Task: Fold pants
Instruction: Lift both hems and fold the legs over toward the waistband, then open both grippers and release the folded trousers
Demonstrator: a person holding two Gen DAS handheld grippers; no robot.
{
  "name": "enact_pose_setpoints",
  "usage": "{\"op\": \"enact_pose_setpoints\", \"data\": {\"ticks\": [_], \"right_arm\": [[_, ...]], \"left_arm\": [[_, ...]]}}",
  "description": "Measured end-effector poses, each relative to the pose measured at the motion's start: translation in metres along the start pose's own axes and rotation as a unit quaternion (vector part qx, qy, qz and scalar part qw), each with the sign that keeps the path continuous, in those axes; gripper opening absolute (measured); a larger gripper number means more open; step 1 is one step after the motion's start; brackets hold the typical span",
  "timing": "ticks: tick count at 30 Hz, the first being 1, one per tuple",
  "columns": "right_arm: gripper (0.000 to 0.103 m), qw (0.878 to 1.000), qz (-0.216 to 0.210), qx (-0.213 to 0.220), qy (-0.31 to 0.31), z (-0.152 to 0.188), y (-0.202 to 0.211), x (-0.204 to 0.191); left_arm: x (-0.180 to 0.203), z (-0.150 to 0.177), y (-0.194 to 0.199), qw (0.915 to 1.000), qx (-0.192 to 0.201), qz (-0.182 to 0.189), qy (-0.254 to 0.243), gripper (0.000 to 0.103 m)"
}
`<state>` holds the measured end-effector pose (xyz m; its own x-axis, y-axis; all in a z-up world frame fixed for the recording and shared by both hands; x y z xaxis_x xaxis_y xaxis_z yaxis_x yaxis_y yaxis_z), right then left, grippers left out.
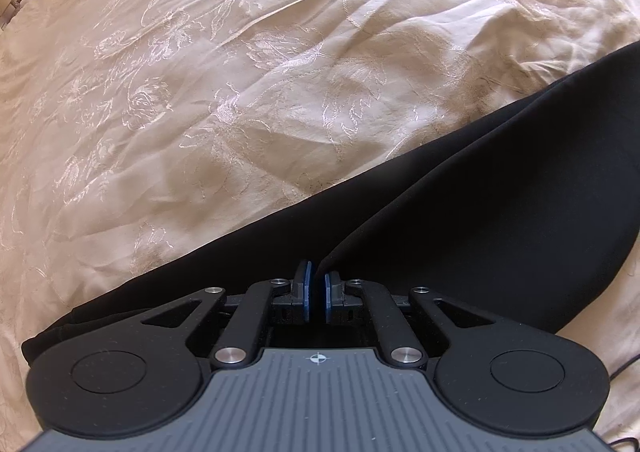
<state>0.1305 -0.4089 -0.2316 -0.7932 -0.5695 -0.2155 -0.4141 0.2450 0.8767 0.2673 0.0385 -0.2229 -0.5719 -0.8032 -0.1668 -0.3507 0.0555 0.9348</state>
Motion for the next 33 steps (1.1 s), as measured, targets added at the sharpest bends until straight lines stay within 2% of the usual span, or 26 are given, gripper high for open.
{"op": "enact_pose_setpoints", "data": {"ticks": [4, 6, 10, 12, 14, 17, 21, 26, 29, 33], "right_arm": [[0.015, 1.0, 0.007, 0.002, 0.023, 0.0, 0.004, -0.007], [0.016, 1.0, 0.006, 0.004, 0.029, 0.001, 0.008, -0.009], [0.016, 1.0, 0.0, 0.01, 0.026, 0.005, 0.022, -0.009], [0.016, 1.0, -0.005, 0.014, 0.027, 0.006, 0.03, -0.009], [0.017, 0.999, -0.013, 0.019, 0.03, 0.007, 0.04, -0.011], [0.018, 0.998, -0.038, 0.034, 0.046, 0.01, 0.062, -0.018], [0.018, 0.991, -0.087, 0.042, 0.093, 0.025, 0.089, -0.038], [0.021, 0.969, -0.165, 0.025, 0.184, 0.07, 0.111, -0.082], [0.023, 0.946, -0.214, 0.005, 0.243, 0.108, 0.122, -0.111], [0.025, 0.913, -0.27, -0.035, 0.305, 0.166, 0.132, -0.152]], "left_arm": [[-0.014, -0.007, 0.013, 0.9988, 0.009, 0.024, 0.041, 0.012], [-0.021, -0.011, 0.021, 0.998, 0.019, 0.025, 0.054, 0.019], [-0.032, -0.027, 0.033, 0.997, 0.041, 0.018, 0.063, 0.022], [-0.037, -0.037, 0.038, 0.9971, 0.051, 0.0, 0.057, 0.022], [-0.046, -0.048, 0.045, 0.9958, 0.066, -0.035, 0.052, 0.022], [-0.058, -0.058, 0.064, 0.9927, 0.08, -0.053, 0.073, 0.022], [-0.066, -0.045, 0.097, 0.9876, 0.084, -0.078, 0.107, 0.023], [-0.055, 0.016, 0.123, 0.9827, 0.049, -0.083, 0.158, 0.023], [-0.045, 0.063, 0.133, 0.9764, 0.025, -0.07, 0.203, 0.023], [-0.038, 0.114, 0.136, 0.9706, 0.005, -0.065, 0.232, 0.023]]}}
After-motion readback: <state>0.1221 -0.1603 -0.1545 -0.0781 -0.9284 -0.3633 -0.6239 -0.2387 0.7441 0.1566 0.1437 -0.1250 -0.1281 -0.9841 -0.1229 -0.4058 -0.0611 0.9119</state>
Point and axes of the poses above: each gripper's, at about its wrist camera, not at the fingertips, and y roughly against the way its jaws point, x to its right, z to its underside, the point moved 7 cm from there along -y, roughly the way its jaws point, and after that the axes turned 5 degrees about x, right-handed, at the moved point
